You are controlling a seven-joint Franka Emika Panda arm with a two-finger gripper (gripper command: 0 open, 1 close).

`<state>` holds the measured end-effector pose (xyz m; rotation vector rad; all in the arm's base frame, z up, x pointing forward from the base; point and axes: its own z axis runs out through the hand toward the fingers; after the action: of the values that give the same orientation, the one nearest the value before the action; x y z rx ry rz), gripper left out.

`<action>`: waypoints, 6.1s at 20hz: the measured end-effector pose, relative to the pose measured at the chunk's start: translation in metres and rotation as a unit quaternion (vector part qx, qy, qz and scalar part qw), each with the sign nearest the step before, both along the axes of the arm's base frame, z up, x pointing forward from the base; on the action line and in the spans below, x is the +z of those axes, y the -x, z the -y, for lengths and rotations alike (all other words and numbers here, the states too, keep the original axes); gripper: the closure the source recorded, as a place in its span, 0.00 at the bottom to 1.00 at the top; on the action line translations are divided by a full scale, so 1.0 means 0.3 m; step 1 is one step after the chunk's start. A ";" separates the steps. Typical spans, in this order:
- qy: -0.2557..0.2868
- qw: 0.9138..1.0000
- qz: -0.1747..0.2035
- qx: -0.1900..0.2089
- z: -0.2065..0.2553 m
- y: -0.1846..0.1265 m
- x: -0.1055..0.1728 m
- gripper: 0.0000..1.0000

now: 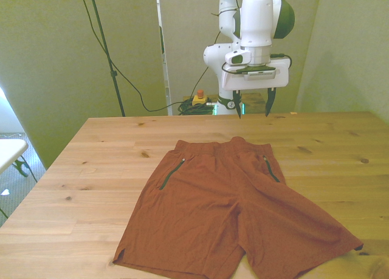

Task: Fold the shorts

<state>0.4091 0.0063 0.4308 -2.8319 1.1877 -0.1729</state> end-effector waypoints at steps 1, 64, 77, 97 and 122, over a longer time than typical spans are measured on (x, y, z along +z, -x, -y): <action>0.000 1.000 0.000 0.000 0.000 -0.001 0.000 0.00; 0.370 0.929 -0.020 0.014 -0.436 -0.272 -0.415 1.00; 0.296 0.955 0.011 -0.023 -0.427 -0.207 -0.241 1.00; 0.133 0.980 0.059 -0.136 0.282 -0.151 0.199 1.00; 0.107 0.976 0.000 -0.188 0.718 -0.223 -0.079 0.00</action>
<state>0.4759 -0.2092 0.4071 -2.7408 1.7967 -0.3378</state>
